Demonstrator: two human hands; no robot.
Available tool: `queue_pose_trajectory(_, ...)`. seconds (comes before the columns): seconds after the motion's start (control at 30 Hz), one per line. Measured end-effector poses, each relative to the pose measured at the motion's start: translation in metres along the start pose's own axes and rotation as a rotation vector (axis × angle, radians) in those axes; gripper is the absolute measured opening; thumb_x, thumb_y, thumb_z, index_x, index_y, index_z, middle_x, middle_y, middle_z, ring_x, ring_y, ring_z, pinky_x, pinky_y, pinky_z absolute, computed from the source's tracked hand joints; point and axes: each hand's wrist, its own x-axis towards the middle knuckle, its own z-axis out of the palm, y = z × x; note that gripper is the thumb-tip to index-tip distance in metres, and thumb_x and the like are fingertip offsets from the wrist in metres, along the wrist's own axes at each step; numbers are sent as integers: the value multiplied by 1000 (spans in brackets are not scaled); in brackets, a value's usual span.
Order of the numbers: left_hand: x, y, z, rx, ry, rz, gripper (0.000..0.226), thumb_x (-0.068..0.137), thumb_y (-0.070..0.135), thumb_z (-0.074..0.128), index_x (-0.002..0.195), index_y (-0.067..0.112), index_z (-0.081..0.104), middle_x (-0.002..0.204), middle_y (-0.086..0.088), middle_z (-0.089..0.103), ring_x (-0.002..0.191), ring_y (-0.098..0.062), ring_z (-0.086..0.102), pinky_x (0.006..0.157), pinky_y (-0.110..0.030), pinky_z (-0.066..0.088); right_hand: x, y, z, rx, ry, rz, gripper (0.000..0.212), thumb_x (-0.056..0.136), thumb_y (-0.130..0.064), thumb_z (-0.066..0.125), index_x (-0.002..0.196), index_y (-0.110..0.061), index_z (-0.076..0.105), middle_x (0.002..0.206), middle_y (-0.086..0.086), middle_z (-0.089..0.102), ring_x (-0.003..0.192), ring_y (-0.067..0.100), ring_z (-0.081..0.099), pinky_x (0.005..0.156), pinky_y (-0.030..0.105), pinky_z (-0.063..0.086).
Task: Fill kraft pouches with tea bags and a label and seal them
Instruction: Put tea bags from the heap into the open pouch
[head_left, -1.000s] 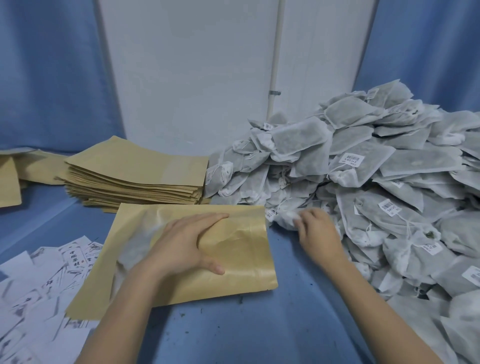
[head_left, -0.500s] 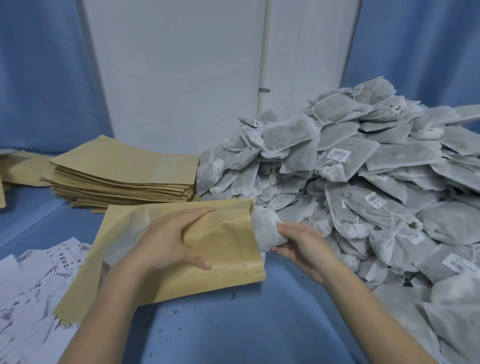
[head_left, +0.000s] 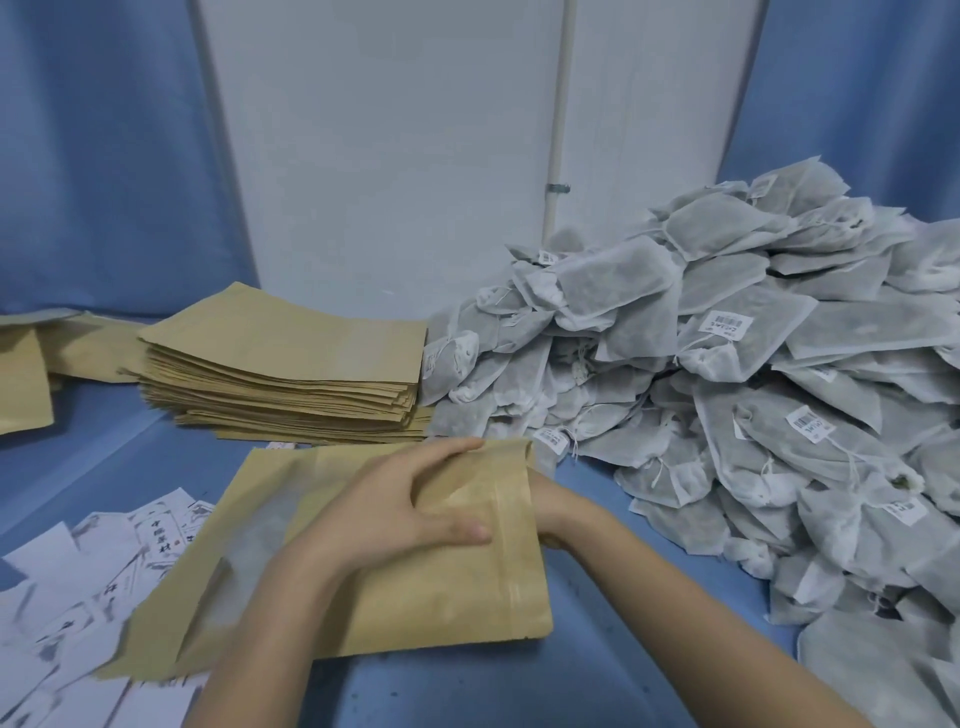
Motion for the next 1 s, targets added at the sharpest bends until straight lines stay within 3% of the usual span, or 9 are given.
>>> queue_pose_trajectory(0.1,-1,-7,-2,111,-24,-49,105,32,73,80,129,51,45,131,35,42,122,14,37,105,-13,27,-6,2,-4,104,-68,-57,22,91,-4,54,111,-10,59,99,1,61,90,3,60,76,15,48)
queue_pose_trajectory(0.17,-2,-13,-5,119,-9,-87,106,31,73,76,130,48,48,132,33,45,124,10,40,109,-21,30,-8,8,-10,104,-12,-132,20,88,-4,57,99,-20,63,93,-6,66,81,-8,61,71,10,49)
queue_pose_trajectory(0.3,-3,-18,-8,133,117,-116,96,32,76,72,123,48,56,124,31,56,119,6,49,105,-30,39,-4,30,-31,298,487,-124,32,84,3,49,75,-17,73,68,1,69,63,11,62,66,28,50)
queue_pose_trajectory(0.37,-3,-18,-10,102,168,-123,95,32,76,73,122,47,58,124,31,57,119,6,49,105,-32,39,9,50,-39,46,738,31,22,86,-12,51,91,-20,70,77,4,67,73,19,61,72,33,49)
queue_pose_trajectory(0.43,-3,-17,-12,108,199,-129,94,32,77,72,121,48,59,123,31,57,118,6,49,104,-31,40,21,67,-37,-280,661,204,38,84,-40,55,120,-25,57,101,6,65,97,24,58,79,31,45)
queue_pose_trajectory(0.53,-4,-14,-12,136,233,-148,93,31,78,74,118,51,58,122,29,59,116,4,50,99,-27,42,38,74,-28,-396,542,283,68,76,-62,57,133,-28,42,119,9,58,113,29,52,83,35,44)
queue_pose_trajectory(0.8,-5,-12,-11,196,274,-173,96,32,76,70,123,48,57,127,23,57,121,-3,49,100,-29,40,-23,91,-60,-16,622,8,44,75,-14,69,112,-34,60,104,-8,64,93,6,58,79,21,41)
queue_pose_trajectory(0.93,-5,-11,-10,207,250,-181,94,34,73,73,123,48,57,126,25,57,119,-1,49,94,-25,39,-72,90,-80,307,393,-91,39,70,6,69,99,-17,59,85,-1,63,59,-1,55,54,8,40)
queue_pose_trajectory(1.0,-6,-12,-11,193,232,-186,89,38,68,79,122,48,57,122,28,58,115,2,49,89,-22,38,-77,83,-80,272,295,-132,37,65,3,72,96,-15,65,82,-4,64,65,-1,57,60,8,42)
